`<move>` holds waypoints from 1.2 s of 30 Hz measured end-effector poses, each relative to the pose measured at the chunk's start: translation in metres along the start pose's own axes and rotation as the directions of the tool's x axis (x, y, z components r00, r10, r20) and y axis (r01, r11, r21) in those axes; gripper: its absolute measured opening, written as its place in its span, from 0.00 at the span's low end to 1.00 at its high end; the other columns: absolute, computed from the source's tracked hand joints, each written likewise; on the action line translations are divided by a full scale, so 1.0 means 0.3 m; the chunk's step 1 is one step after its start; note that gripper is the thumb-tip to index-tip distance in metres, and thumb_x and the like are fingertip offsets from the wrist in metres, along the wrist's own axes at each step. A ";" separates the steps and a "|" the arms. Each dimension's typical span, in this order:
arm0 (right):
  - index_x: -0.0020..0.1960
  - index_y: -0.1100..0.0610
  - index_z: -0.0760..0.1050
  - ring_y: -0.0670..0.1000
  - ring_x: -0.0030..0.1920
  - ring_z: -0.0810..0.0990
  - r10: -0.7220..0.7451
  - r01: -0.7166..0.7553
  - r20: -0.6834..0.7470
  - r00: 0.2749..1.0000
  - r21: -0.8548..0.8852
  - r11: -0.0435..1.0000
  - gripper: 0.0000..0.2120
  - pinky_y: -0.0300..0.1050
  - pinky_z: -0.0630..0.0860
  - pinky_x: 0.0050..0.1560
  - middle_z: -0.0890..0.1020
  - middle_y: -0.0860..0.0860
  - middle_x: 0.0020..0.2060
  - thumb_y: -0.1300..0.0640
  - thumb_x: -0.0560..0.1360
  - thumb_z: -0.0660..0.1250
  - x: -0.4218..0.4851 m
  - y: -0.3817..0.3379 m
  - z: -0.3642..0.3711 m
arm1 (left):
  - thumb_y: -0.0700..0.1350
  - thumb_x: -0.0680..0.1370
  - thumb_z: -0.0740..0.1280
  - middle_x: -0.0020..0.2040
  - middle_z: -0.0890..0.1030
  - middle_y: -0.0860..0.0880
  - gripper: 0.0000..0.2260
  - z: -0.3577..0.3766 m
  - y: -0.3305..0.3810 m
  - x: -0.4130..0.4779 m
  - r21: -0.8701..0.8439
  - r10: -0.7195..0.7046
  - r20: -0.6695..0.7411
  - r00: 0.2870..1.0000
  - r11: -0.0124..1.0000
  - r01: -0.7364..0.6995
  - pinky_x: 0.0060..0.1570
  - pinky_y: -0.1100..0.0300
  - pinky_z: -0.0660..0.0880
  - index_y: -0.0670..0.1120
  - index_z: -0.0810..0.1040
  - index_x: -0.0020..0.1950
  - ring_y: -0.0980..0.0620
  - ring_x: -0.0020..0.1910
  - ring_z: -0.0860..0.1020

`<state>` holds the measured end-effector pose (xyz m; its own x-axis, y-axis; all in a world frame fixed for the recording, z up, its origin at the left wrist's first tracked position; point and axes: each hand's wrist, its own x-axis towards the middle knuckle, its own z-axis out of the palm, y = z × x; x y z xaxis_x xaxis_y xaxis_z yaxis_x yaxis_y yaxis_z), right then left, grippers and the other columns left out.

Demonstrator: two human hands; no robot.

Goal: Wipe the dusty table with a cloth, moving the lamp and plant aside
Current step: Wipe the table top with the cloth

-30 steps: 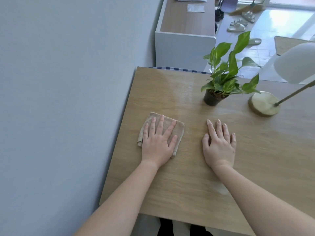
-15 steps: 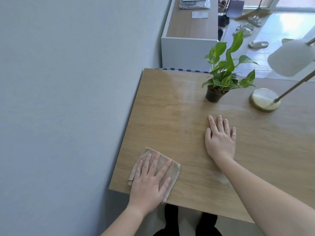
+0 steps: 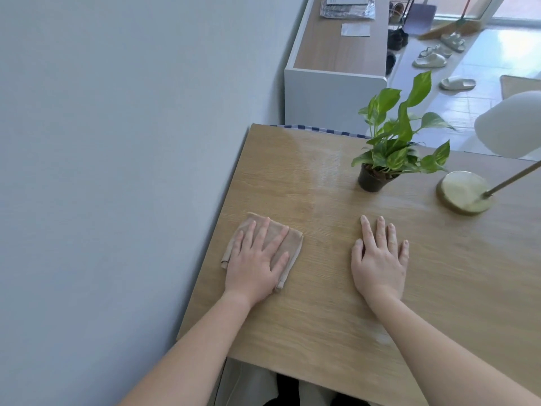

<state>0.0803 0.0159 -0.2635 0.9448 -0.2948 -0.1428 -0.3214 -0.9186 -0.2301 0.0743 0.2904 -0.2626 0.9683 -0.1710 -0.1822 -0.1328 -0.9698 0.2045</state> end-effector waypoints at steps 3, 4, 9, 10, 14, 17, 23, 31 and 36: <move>0.86 0.37 0.48 0.49 0.86 0.45 0.001 -0.001 -0.010 1.000 -0.012 1.000 0.28 0.57 0.39 0.84 0.50 0.46 0.86 0.44 0.86 0.48 0.003 0.001 0.006 | 0.69 0.85 0.41 0.88 0.40 0.55 0.27 -0.023 -0.022 0.173 -0.010 -0.044 -0.011 0.999 0.999 0.044 0.85 0.46 0.39 0.70 0.41 0.85 0.50 0.87 0.39; 0.86 0.37 0.48 0.49 0.86 0.45 -0.001 0.000 -0.015 1.000 -0.015 1.000 0.28 0.57 0.40 0.84 0.50 0.46 0.86 0.44 0.86 0.48 0.003 0.002 0.006 | 0.69 0.85 0.41 0.88 0.40 0.54 0.27 -0.033 -0.029 0.226 -0.015 -0.060 -0.021 0.998 0.998 0.059 0.85 0.46 0.39 0.70 0.42 0.85 0.49 0.87 0.40; 0.85 0.38 0.51 0.49 0.86 0.48 0.000 -0.002 -0.050 0.999 -0.035 0.999 0.29 0.57 0.43 0.84 0.52 0.46 0.86 0.43 0.85 0.48 0.018 0.008 0.032 | 0.69 0.84 0.40 0.88 0.43 0.52 0.29 -0.079 -0.062 0.496 0.002 -0.102 -0.054 0.993 0.995 0.102 0.85 0.45 0.40 0.67 0.43 0.86 0.47 0.87 0.42; 0.85 0.38 0.51 0.49 0.86 0.48 -0.001 -0.001 -0.055 0.998 -0.039 0.999 0.29 0.57 0.43 0.84 0.53 0.46 0.85 0.43 0.84 0.47 0.022 0.009 0.036 | 0.69 0.84 0.40 0.88 0.43 0.52 0.30 -0.091 -0.062 0.552 0.009 -0.110 -0.054 0.992 0.994 0.111 0.85 0.44 0.40 0.66 0.43 0.86 0.47 0.87 0.42; 0.85 0.39 0.54 0.50 0.85 0.52 -0.002 -0.003 -0.088 0.996 -0.054 0.999 0.30 0.59 0.47 0.84 0.56 0.47 0.85 0.43 0.83 0.50 0.032 0.012 0.048 | 0.68 0.85 0.43 0.89 0.43 0.51 0.29 -0.148 -0.040 0.788 -0.014 -0.182 -0.034 0.983 0.983 0.181 0.84 0.44 0.38 0.66 0.43 0.86 0.45 0.87 0.42; 0.85 0.39 0.57 0.51 0.85 0.54 -0.001 -0.005 -0.109 0.994 -0.053 0.999 0.30 0.60 0.50 0.84 0.58 0.47 0.84 0.43 0.82 0.52 0.036 0.015 0.057 | 0.66 0.85 0.44 0.89 0.42 0.50 0.28 -0.183 0.012 0.959 -0.042 -0.231 -0.004 0.973 0.972 0.230 0.84 0.44 0.36 0.66 0.43 0.86 0.44 0.87 0.40; 0.84 0.40 0.59 0.52 0.85 0.56 -0.005 -0.001 -0.134 0.991 -0.048 0.999 0.30 0.61 0.52 0.83 0.60 0.48 0.84 0.44 0.82 0.53 0.050 0.016 0.061 | 0.65 0.86 0.45 0.89 0.47 0.49 0.27 -0.194 0.067 1.101 -0.025 -0.237 -0.012 0.971 0.971 0.237 0.83 0.42 0.36 0.66 0.49 0.86 0.42 0.87 0.42; 0.85 0.38 0.56 0.51 0.85 0.54 0.006 -0.013 -0.098 0.995 -0.070 0.997 0.30 0.58 0.48 0.84 0.59 0.47 0.84 0.43 0.82 0.52 0.049 0.012 0.047 | 0.66 0.86 0.43 0.89 0.42 0.50 0.27 -0.159 0.085 1.013 -0.019 -0.148 -0.006 0.989 0.989 0.148 0.84 0.42 0.36 0.68 0.44 0.86 0.43 0.87 0.40; 0.84 0.37 0.56 0.50 0.85 0.53 0.021 -0.026 -0.084 0.996 -0.060 0.998 0.30 0.57 0.47 0.84 0.58 0.46 0.85 0.42 0.83 0.51 0.045 0.005 0.032 | 0.67 0.85 0.42 0.88 0.41 0.50 0.28 -0.109 0.143 0.829 0.000 -0.060 -0.014 0.998 0.998 0.060 0.84 0.41 0.37 0.68 0.43 0.85 0.43 0.87 0.40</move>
<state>0.0919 0.0131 -0.2751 0.9400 -0.3347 -0.0663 -0.3412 -0.9248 -0.1684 0.3164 0.2119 -0.2676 0.9774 -0.1104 -0.1805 -0.0747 -0.9782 0.1937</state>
